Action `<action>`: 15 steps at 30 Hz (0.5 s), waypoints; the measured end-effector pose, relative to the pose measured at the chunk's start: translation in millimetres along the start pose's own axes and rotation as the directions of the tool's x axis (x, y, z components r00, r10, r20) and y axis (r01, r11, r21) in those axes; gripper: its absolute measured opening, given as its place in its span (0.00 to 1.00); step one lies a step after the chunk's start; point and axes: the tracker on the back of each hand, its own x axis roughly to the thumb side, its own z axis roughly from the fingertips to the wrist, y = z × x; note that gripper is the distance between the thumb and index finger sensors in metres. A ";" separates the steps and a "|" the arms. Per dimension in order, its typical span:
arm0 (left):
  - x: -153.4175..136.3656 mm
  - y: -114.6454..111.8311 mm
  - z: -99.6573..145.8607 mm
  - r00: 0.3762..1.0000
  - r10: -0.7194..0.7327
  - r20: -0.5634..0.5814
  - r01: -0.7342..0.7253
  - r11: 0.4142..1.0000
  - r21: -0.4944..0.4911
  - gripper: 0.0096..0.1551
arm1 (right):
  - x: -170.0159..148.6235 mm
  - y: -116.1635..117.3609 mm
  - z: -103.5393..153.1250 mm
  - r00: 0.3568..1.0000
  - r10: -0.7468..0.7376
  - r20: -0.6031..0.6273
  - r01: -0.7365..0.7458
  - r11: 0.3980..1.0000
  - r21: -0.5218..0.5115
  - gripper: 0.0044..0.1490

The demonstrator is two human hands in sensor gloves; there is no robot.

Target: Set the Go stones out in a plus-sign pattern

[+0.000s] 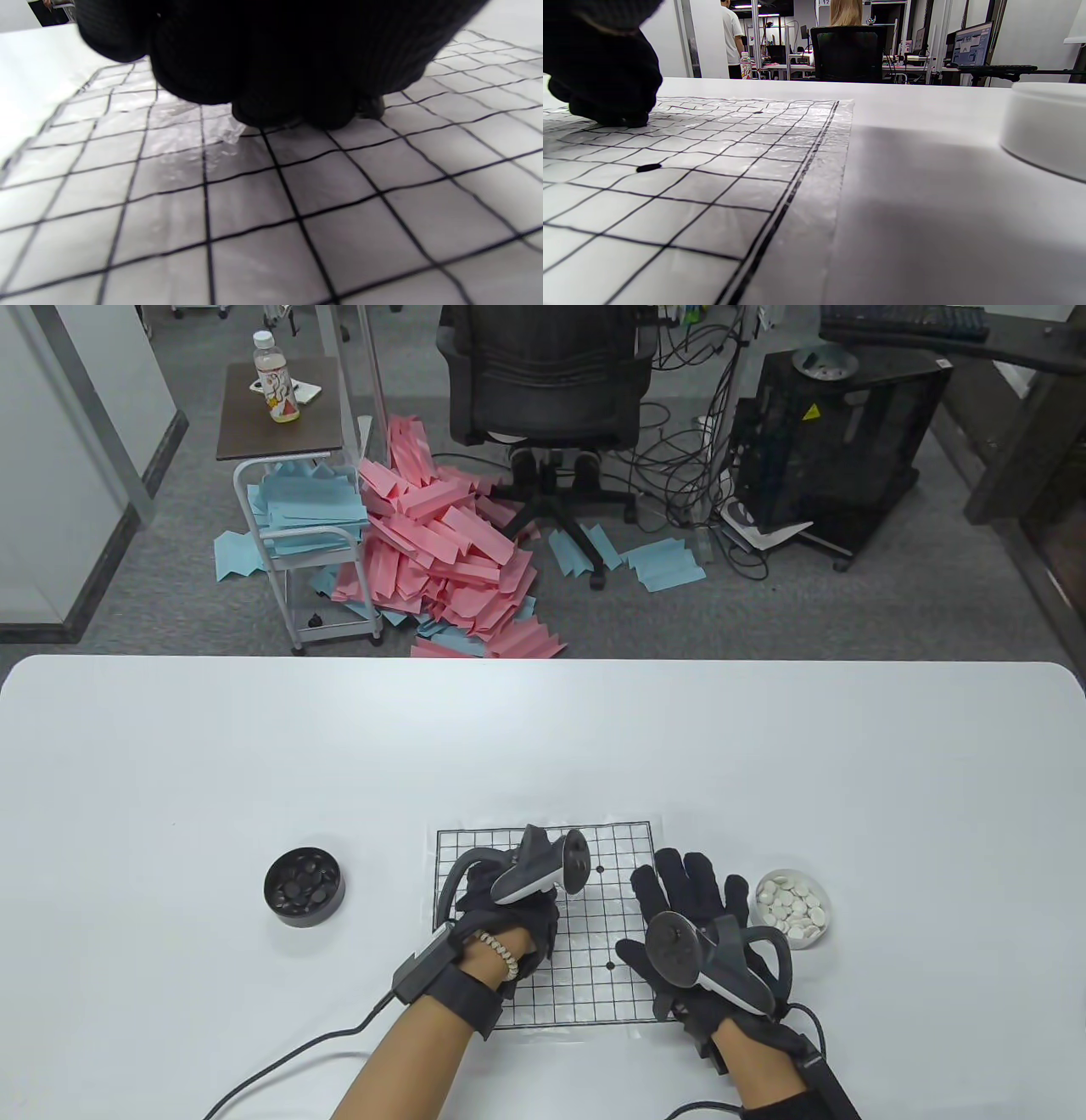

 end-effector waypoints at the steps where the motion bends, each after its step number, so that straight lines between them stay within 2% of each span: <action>1: 0.0 0.4 1.0 1.000 -0.009 -0.002 0.009 1.000 0.005 0.21 | 0.1 0.0 0.0 1.000 0.000 0.000 0.000 1.000 0.000 0.54; 7: -19.1 14.8 12.8 1.000 -0.019 -0.025 0.021 0.998 0.060 0.25 | -0.6 0.2 -0.1 1.000 -0.005 -0.003 0.005 1.000 0.001 0.54; 10: -45.3 26.1 21.4 0.998 0.009 -0.062 -0.004 0.997 0.079 0.25 | -0.5 0.3 -0.1 1.000 -0.006 -0.003 0.006 1.000 0.002 0.54; 15: -105.5 38.0 36.6 0.982 0.031 -0.185 -0.006 0.991 0.130 0.24 | -0.2 0.6 -0.5 1.000 -0.003 -0.001 0.003 1.000 0.004 0.54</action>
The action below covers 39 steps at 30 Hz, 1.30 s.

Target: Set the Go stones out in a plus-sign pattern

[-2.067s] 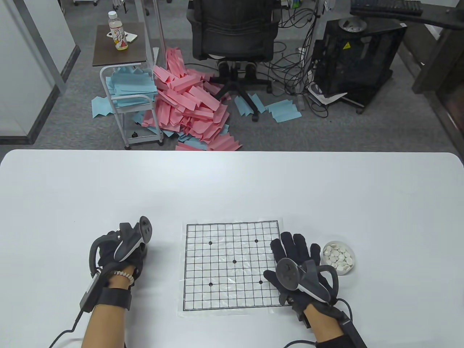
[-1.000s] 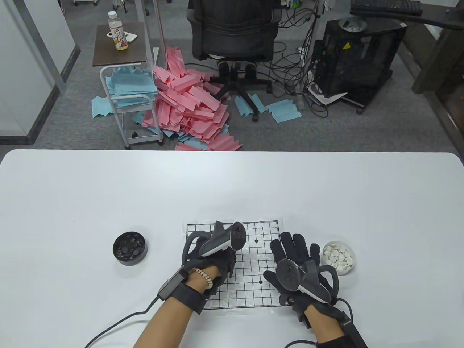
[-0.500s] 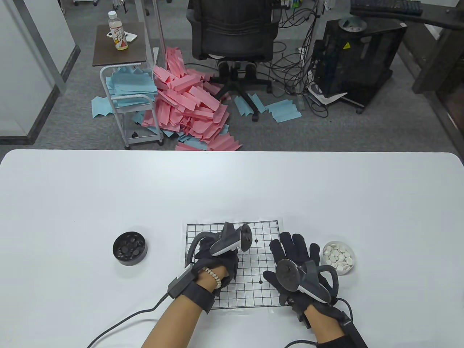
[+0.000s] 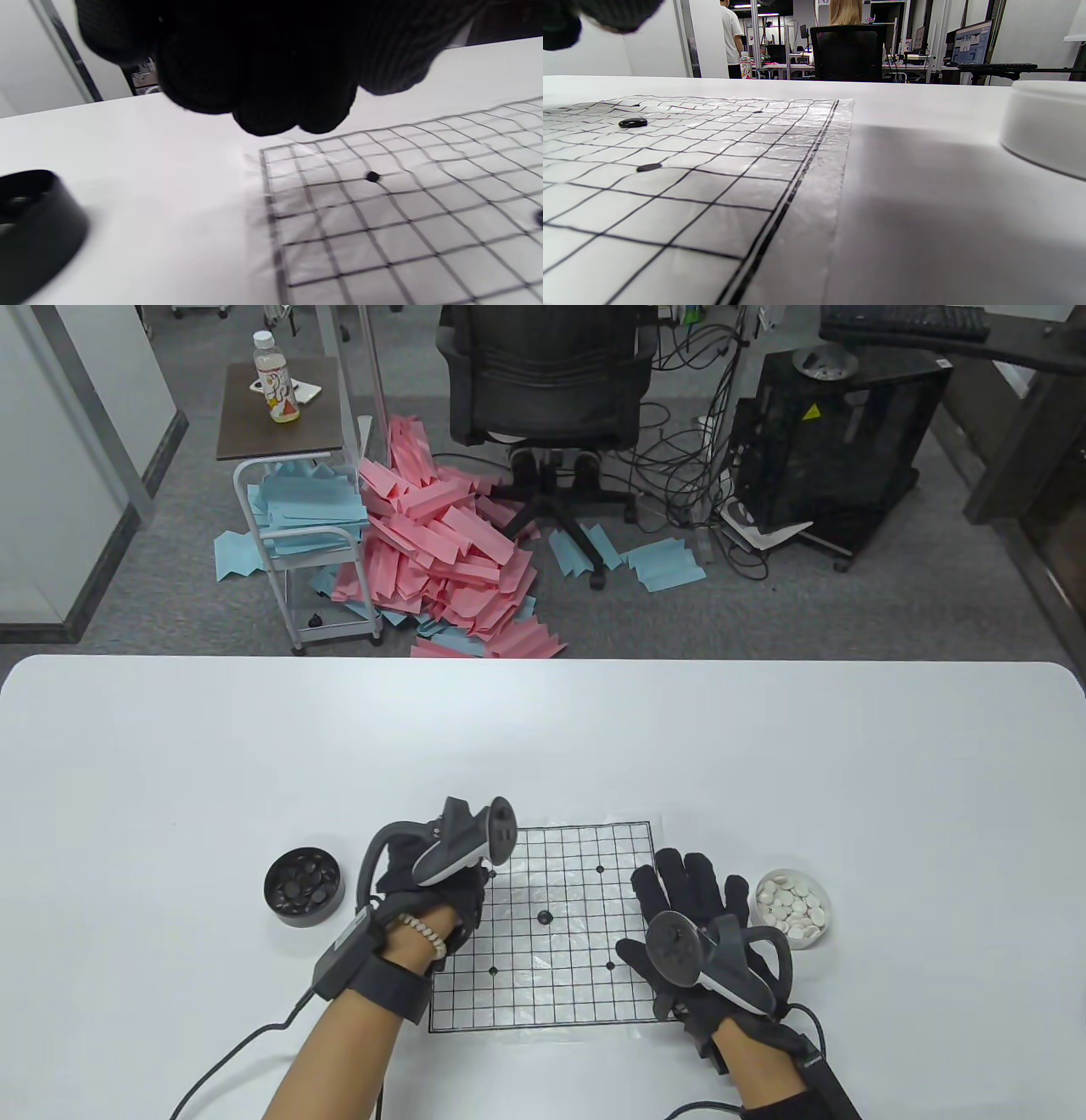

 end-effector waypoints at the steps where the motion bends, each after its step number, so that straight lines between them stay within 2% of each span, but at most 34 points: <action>1: -11.2 0.7 0.2 1.000 0.001 -0.028 0.000 1.000 0.005 0.25 | 0.1 0.2 -0.1 1.000 0.001 0.000 -0.001 1.000 0.001 0.54; 7: -79.2 -12.1 -2.9 0.976 0.016 -0.217 -0.016 1.000 0.004 0.26 | 0.4 0.2 -0.2 1.000 0.004 -0.002 -0.004 1.000 0.004 0.54; 13: -116.0 -43.6 -10.1 0.940 0.026 -0.340 -0.047 0.997 -0.054 0.28 | 0.2 0.1 -0.5 1.000 0.002 -0.004 -0.002 1.000 0.005 0.54; 19: -128.0 -66.6 -15.4 0.929 0.022 -0.369 -0.070 0.991 -0.116 0.32 | 0.2 0.0 -0.7 1.000 0.002 -0.006 -0.002 1.000 0.011 0.54; 21: -129.3 -67.2 -15.7 0.928 0.042 -0.371 -0.078 0.993 -0.083 0.32 | 0.2 0.1 -0.7 1.000 0.001 -0.006 -0.001 1.000 0.011 0.54; 26: -131.2 -69.6 -17.3 0.925 0.034 -0.378 -0.075 0.993 -0.095 0.30 | 0.3 0.0 -0.8 1.000 0.000 -0.004 0.001 1.000 0.010 0.54; 30: -128.6 -71.5 -18.4 0.933 -0.003 -0.360 -0.015 0.999 -0.046 0.28 | 0.5 0.2 -1.0 1.000 0.002 -0.003 -0.002 1.000 0.012 0.54; 39: -131.3 -76.4 -12.8 0.938 0.013 -0.346 0.014 0.997 0.075 0.22 | 1.0 0.2 -1.0 1.000 0.004 -0.001 -0.004 1.000 0.016 0.54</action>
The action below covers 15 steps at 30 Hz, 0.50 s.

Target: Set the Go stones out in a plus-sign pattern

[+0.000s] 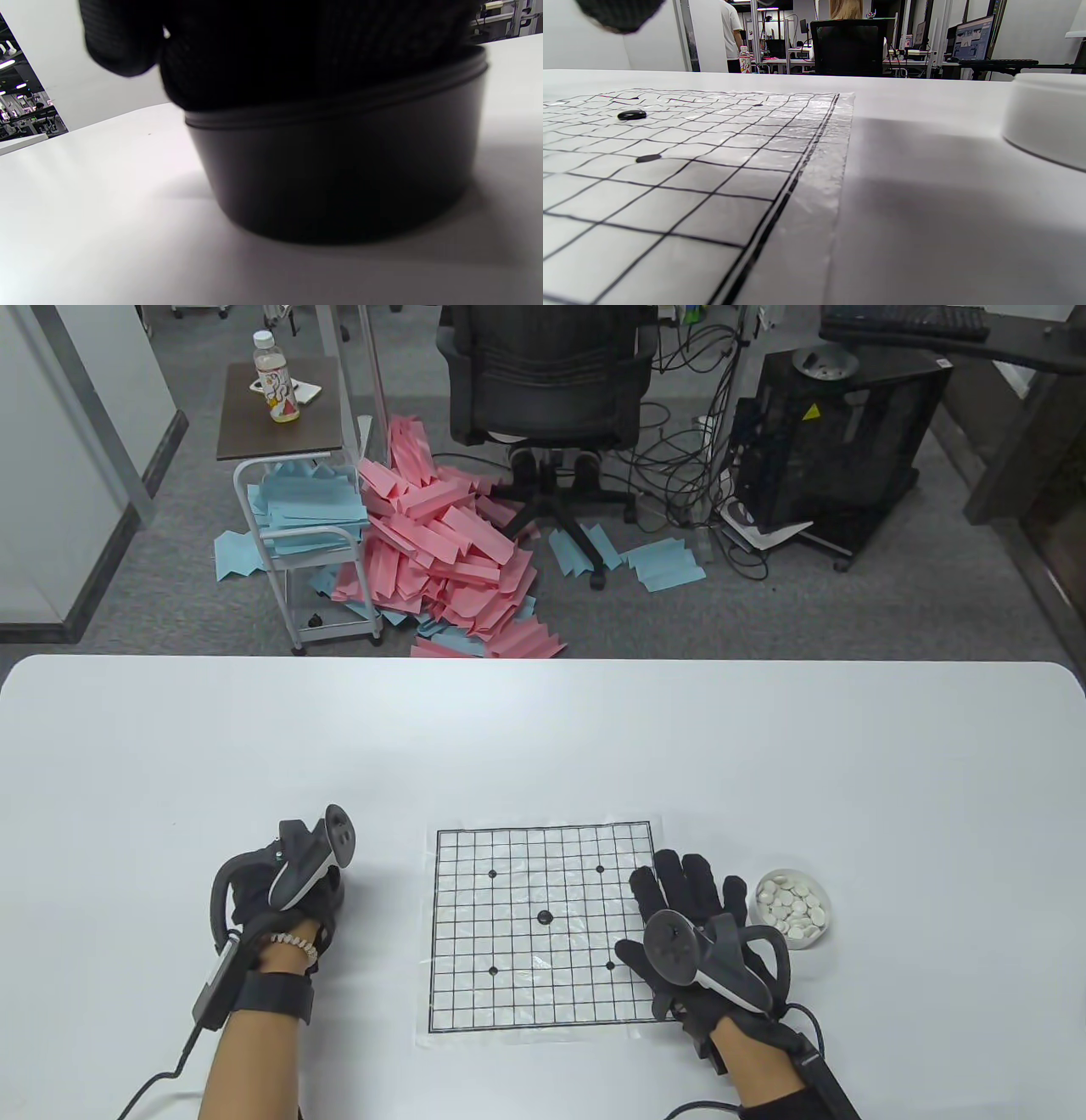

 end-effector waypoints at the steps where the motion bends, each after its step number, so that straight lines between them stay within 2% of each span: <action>1: -0.3 -0.2 0.4 1.000 -0.003 -0.001 0.003 1.000 0.008 0.22 | 0.1 0.0 0.0 1.000 0.001 0.000 -0.001 1.000 0.000 0.54; 5: -2.1 1.0 2.8 1.000 -0.007 0.010 0.007 0.999 0.032 0.22 | 0.4 -0.1 -0.1 1.000 0.000 0.001 0.000 1.000 0.000 0.54; 10: -6.1 5.6 4.6 1.000 0.016 0.025 -0.016 1.000 0.006 0.22 | 0.0 -0.1 -0.2 1.000 -0.001 0.000 0.001 1.000 -0.001 0.54; 15: -8.2 19.4 10.9 1.000 -0.010 0.015 0.009 0.995 0.104 0.21 | 0.1 -0.2 -0.3 1.000 -0.004 -0.001 0.004 1.000 -0.003 0.54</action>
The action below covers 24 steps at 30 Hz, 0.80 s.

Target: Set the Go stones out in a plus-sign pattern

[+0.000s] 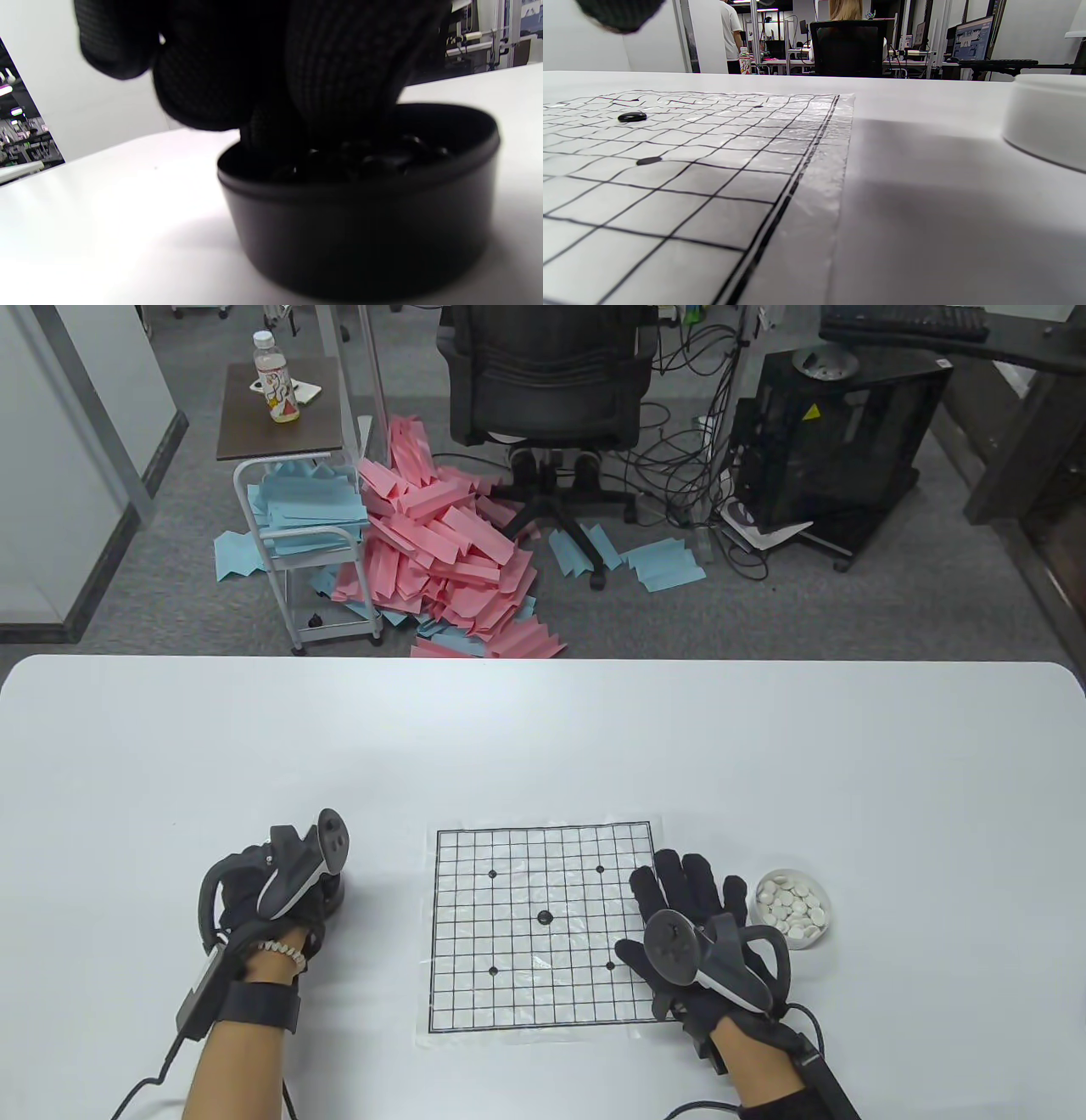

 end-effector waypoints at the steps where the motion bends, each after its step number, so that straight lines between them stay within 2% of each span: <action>1: 1.6 6.2 2.0 1.000 0.004 0.007 -0.004 1.000 0.031 0.21 | 0.2 0.0 0.0 1.000 0.001 0.001 -0.001 1.000 0.000 0.54; 7: 28.1 39.6 15.8 0.985 0.102 0.138 -0.122 0.983 0.138 0.21 | 0.6 -0.1 0.0 1.000 0.003 0.004 -0.003 1.000 -0.003 0.54; 12: 70.3 54.2 30.0 0.932 0.208 0.298 -0.248 0.963 0.105 0.21 | -0.3 -0.1 0.0 1.000 -0.001 0.004 0.001 1.000 -0.007 0.54; 16: 104.5 52.6 39.8 0.875 0.287 0.389 -0.319 0.947 0.019 0.22 | -0.7 -0.2 0.1 1.000 -0.003 0.004 0.003 1.000 -0.009 0.54; 21: 148.7 40.1 53.8 0.828 0.298 0.475 -0.304 0.950 -0.068 0.22 | 0.0 0.0 0.1 1.000 0.000 0.008 0.000 1.000 -0.009 0.54; 24: 167.7 32.3 60.3 0.817 0.281 0.503 -0.277 0.957 -0.085 0.21 | -0.1 -0.1 0.2 1.000 0.000 0.009 0.000 1.000 -0.009 0.54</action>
